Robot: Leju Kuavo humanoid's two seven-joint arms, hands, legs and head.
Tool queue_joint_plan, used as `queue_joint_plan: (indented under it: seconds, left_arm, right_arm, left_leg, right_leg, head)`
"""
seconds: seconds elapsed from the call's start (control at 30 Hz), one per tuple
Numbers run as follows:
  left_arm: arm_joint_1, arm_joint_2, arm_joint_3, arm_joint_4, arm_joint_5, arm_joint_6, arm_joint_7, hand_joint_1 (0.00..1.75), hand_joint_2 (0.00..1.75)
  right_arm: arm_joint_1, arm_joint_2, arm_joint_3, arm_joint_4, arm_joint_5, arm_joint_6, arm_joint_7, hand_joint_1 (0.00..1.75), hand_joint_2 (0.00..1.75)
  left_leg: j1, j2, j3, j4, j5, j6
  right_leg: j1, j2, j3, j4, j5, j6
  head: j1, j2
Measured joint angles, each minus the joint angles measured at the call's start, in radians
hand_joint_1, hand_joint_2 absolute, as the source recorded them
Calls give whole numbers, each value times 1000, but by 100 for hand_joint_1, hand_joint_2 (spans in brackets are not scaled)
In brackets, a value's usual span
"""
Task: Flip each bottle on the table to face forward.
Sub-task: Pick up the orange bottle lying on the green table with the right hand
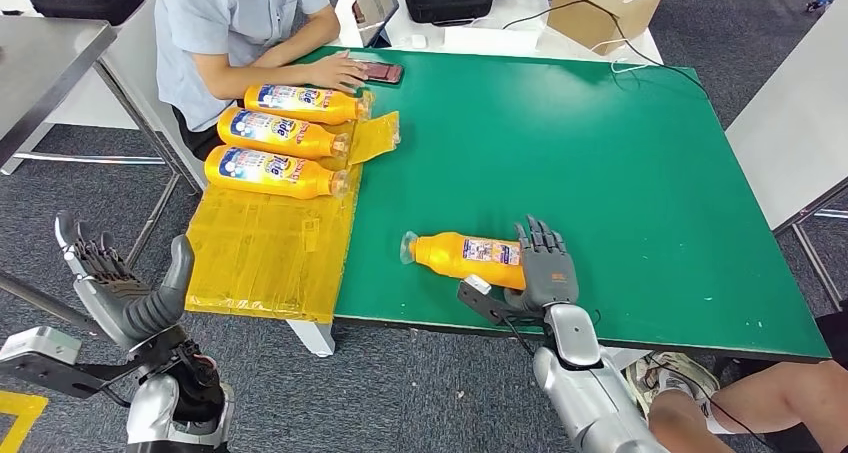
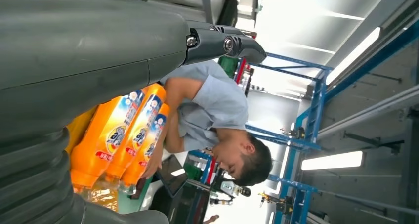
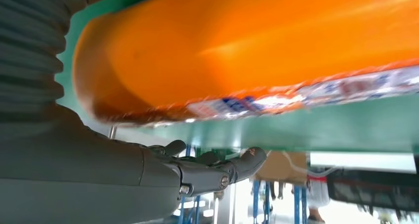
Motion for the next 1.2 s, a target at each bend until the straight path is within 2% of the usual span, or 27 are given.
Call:
queue_joint_plan:
  seconds: [0.1, 0.13, 0.23, 0.43, 0.63, 1.07, 1.13, 1.2]
  left_arm:
    - [-8, 0, 0, 12, 14, -10, 16, 0, 175]
    - [-9, 0, 0, 16, 19, -16, 23, 0, 175]
    - [-11, 0, 1, 30, 31, -31, 41, 0, 175]
    - [-15, 0, 2, 49, 36, -38, 49, 0, 175]
    - [-31, 2, 5, 79, 46, -55, 66, 0, 175]
    - [-39, 2, 20, 111, 60, -70, 78, 0, 175]
    - [-39, 2, 23, 111, 68, -80, 82, 0, 175]
    - [-40, 2, 26, 113, 82, -98, 86, 0, 175]
  right_arm:
    - [-43, 14, 0, 57, -31, 74, 6, 162, 175]
    - [-55, 17, 0, 76, -42, 102, 8, 168, 175]
    - [-91, 27, 0, 126, -64, 161, 14, 168, 175]
    - [-132, 33, 0, 182, -69, 183, 19, 175, 175]
    - [-166, 38, 6, 235, -66, 269, 58, 175, 175]
    - [-189, 40, 35, 270, -48, 290, 87, 175, 175]
    - [-190, 40, 37, 269, -59, 288, 67, 175, 175]
    - [-189, 38, 35, 268, -116, 291, -22, 175, 175]
  left_leg:
    - [0, 0, 1, 0, 0, 0]
    - [0, 1, 1, 0, 0, 0]
    - [0, 2, 4, 0, -1, 0]
    - [0, 2, 8, 0, -1, 0]
    - [0, 3, 15, 0, -1, -1]
    - [0, 3, 18, 0, -1, -1]
    - [0, 3, 18, 0, -1, -1]
    - [0, 3, 19, 0, -2, -1]
  right_leg:
    - [0, 0, 0, 0, 0, 0]
    - [0, 0, 1, 0, 0, 0]
    - [0, 1, 3, 0, 0, 0]
    - [0, 1, 6, -1, 0, 0]
    - [0, 1, 13, -1, 0, -1]
    - [0, 1, 16, -1, 0, -1]
    - [0, 1, 16, -1, 0, -1]
    - [0, 2, 16, -1, 0, -1]
  head:
    - [0, 0]
    - [0, 0]
    - [0, 0]
    - [0, 0]
    - [0, 0]
    - [0, 0]
    - [0, 0]
    - [0, 0]
